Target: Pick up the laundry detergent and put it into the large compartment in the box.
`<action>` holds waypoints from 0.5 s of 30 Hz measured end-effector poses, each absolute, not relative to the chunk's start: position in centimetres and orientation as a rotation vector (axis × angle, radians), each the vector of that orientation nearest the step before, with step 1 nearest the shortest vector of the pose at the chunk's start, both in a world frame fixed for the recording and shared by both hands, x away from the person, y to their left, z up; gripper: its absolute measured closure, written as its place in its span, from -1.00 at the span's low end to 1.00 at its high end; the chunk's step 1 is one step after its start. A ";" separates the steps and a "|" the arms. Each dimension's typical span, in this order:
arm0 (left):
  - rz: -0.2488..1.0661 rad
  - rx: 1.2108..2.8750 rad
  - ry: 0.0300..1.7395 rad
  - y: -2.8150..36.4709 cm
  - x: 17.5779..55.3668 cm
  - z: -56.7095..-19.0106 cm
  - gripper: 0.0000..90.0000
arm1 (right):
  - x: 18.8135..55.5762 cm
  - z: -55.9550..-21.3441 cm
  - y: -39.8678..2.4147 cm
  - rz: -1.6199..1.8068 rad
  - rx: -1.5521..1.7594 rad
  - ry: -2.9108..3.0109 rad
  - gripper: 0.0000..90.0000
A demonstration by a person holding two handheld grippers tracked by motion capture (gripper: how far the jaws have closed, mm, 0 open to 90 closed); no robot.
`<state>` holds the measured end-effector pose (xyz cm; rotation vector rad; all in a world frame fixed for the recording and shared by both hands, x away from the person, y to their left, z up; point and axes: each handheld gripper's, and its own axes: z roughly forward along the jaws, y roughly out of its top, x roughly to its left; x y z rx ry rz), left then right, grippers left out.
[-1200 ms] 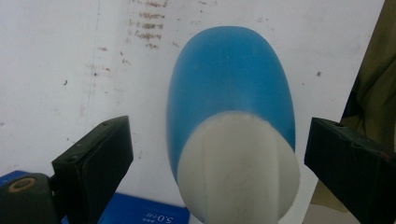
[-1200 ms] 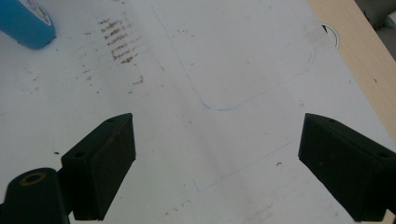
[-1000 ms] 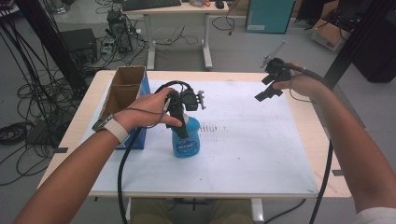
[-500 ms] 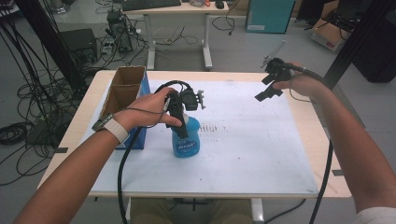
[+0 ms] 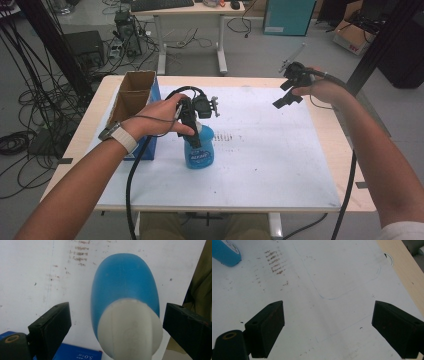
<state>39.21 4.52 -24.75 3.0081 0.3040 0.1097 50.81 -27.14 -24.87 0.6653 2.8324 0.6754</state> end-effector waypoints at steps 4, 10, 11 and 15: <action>0.110 3.007 0.305 4.5 39.2 -24.7 -0.81 | 50.8 -24.9 -27.2 0.679 0.666 2.831 -0.76; 0.110 3.006 0.307 4.6 39.2 -24.7 -0.81 | 50.8 -24.9 -27.1 0.678 0.664 2.832 -0.75; 0.111 3.007 0.307 4.6 39.2 -24.8 -0.81 | 50.8 -24.9 -27.1 0.678 0.665 2.831 -0.76; 0.110 3.008 0.306 4.5 39.2 -24.8 -0.81 | 50.8 -24.9 -27.2 0.680 0.666 2.830 -0.75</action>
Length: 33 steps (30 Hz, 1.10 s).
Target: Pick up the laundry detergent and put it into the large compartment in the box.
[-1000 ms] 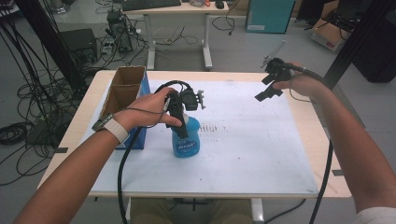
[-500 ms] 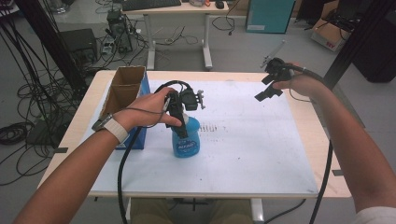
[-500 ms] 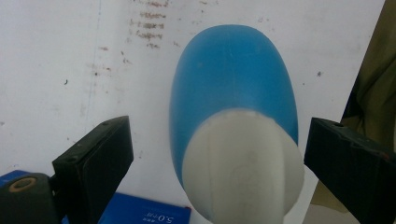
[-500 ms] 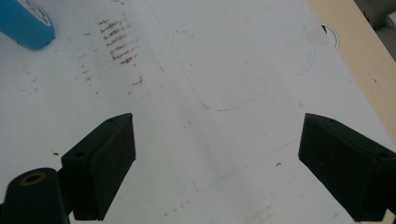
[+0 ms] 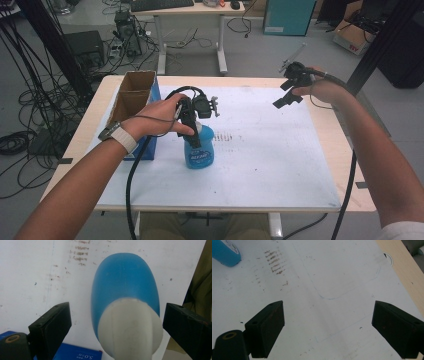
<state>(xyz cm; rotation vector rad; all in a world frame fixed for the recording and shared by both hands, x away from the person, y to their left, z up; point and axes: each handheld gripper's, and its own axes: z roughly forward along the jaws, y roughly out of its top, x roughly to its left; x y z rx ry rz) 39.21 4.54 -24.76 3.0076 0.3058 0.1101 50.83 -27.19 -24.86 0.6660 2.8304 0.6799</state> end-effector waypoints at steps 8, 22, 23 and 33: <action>0.110 3.008 0.305 4.5 39.2 -24.8 -0.81 | 50.8 -24.9 -27.2 0.677 0.666 2.832 -0.75; 0.114 3.006 0.311 4.7 39.2 -24.7 -0.81 | 50.8 -24.9 -27.1 0.678 0.668 2.831 -0.75; 0.114 3.006 0.310 4.7 39.2 -24.7 -0.81 | 50.8 -24.9 -27.1 0.679 0.668 2.831 -0.75; 0.115 3.007 0.309 4.7 39.2 -24.8 -0.81 | 50.8 -24.9 -27.2 0.681 0.666 2.830 -0.75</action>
